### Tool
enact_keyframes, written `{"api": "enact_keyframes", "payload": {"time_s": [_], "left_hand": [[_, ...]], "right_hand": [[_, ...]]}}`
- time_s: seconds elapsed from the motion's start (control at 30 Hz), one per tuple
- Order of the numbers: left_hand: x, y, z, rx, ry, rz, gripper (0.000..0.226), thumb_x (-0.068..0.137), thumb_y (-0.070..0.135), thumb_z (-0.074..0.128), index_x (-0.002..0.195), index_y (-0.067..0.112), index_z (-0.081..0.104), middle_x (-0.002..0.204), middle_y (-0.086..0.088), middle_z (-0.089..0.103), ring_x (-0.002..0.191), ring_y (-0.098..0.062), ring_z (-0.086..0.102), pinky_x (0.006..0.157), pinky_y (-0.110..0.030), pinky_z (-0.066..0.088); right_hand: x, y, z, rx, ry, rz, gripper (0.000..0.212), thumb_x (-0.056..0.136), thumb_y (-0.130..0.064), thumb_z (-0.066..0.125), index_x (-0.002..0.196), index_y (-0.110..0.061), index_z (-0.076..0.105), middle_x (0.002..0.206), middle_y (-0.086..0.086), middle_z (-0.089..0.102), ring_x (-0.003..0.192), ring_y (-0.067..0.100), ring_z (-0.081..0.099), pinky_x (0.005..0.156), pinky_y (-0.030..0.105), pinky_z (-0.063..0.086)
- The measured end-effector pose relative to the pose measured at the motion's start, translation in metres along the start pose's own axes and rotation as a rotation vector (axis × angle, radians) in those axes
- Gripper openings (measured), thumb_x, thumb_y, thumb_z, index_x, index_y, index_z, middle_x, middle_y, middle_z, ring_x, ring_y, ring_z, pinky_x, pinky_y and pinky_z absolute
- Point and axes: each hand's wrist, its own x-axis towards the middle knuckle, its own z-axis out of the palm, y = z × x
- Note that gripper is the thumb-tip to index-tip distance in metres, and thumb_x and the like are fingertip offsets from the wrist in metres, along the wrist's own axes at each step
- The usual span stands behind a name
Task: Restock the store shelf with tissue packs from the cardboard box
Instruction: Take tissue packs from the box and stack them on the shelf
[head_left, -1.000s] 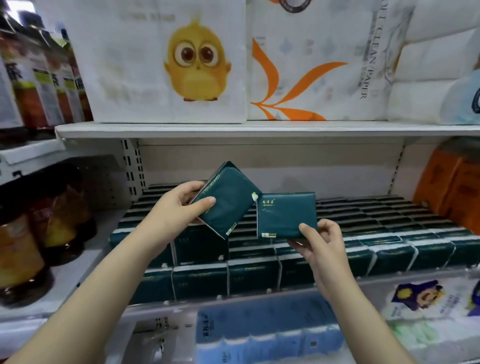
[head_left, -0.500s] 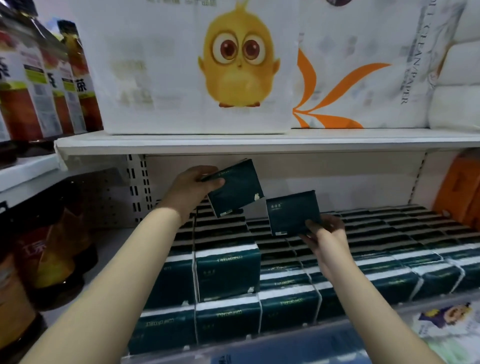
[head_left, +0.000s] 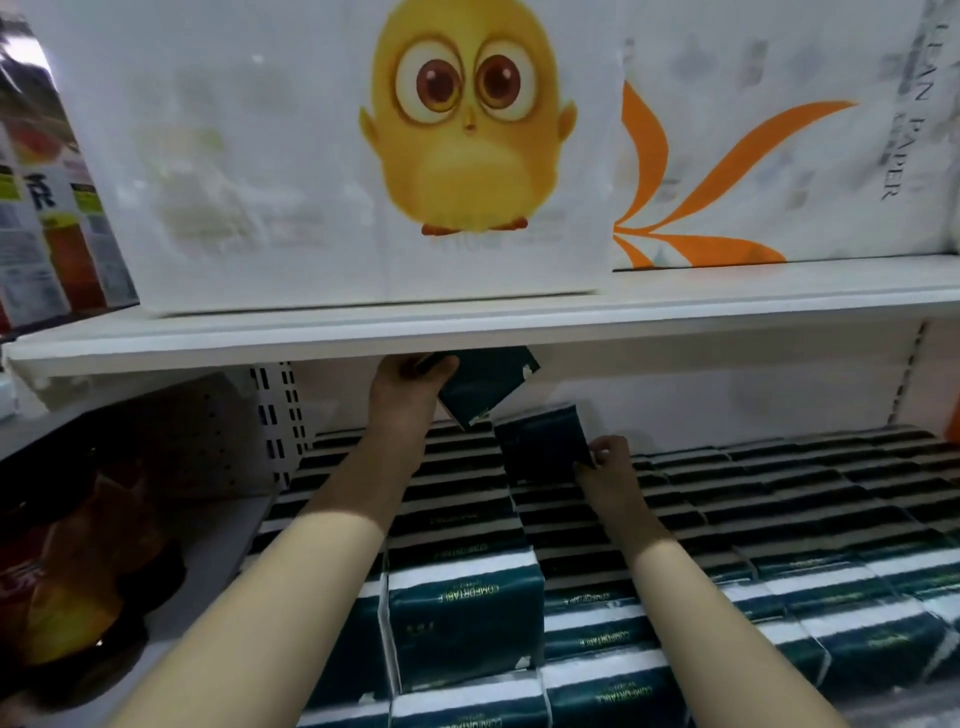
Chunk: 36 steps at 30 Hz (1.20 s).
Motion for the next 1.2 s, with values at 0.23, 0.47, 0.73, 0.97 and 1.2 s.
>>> {"api": "enact_keyframes", "payload": {"time_s": [0.23,0.47,0.73,0.97,1.2], "left_hand": [[0.008,-0.017,0.009,-0.053,-0.022,-0.049,0.033,0.087,0.019,0.07,0.119,0.011,0.066,0.112,-0.004,0.069,0.101,-0.018,0.065,0.094,-0.029,0.051],[0.006,-0.026,0.011,0.017,-0.092,0.052,0.021,0.092,0.014,0.062,0.112,0.014,0.068,0.099,0.0,0.07,0.085,-0.009,0.066,0.066,-0.01,0.05],[0.0,-0.023,0.014,0.057,-0.2,0.06,0.038,0.085,0.022,0.074,0.119,0.012,0.061,0.112,0.0,0.067,0.098,-0.01,0.064,0.074,-0.009,0.049],[-0.01,-0.019,0.02,0.124,-0.358,0.127,0.03,0.088,0.021,0.07,0.116,0.015,0.062,0.113,0.001,0.065,0.104,-0.008,0.061,0.077,-0.006,0.047],[-0.007,-0.035,0.012,0.623,-0.248,0.226,0.023,0.096,0.018,0.056,0.117,0.012,0.065,0.12,-0.002,0.064,0.105,-0.013,0.056,0.089,-0.017,0.042]], "right_hand": [[0.013,0.005,0.004,-0.238,-0.04,-0.037,0.037,0.094,-0.015,0.062,0.126,-0.001,0.051,0.114,0.009,0.057,0.104,0.021,0.055,0.086,0.026,0.041],[0.013,-0.02,-0.001,-0.275,-0.078,-0.03,0.043,0.104,-0.025,0.041,0.14,-0.003,0.046,0.142,0.014,0.05,0.125,0.027,0.049,0.108,0.033,0.037],[-0.004,-0.061,-0.034,-0.004,-0.206,-0.163,0.044,0.098,-0.041,0.052,0.139,-0.026,0.048,0.129,-0.007,0.058,0.115,0.009,0.056,0.098,0.026,0.045],[-0.02,-0.066,-0.042,-0.04,-0.236,-0.312,0.032,0.094,-0.023,0.063,0.124,-0.028,0.053,0.115,-0.015,0.064,0.102,-0.005,0.061,0.076,0.011,0.049],[-0.02,-0.035,-0.063,0.165,-0.078,-0.115,0.029,0.096,-0.014,0.059,0.124,-0.02,0.058,0.118,0.002,0.067,0.106,0.021,0.063,0.087,0.033,0.051]]}}
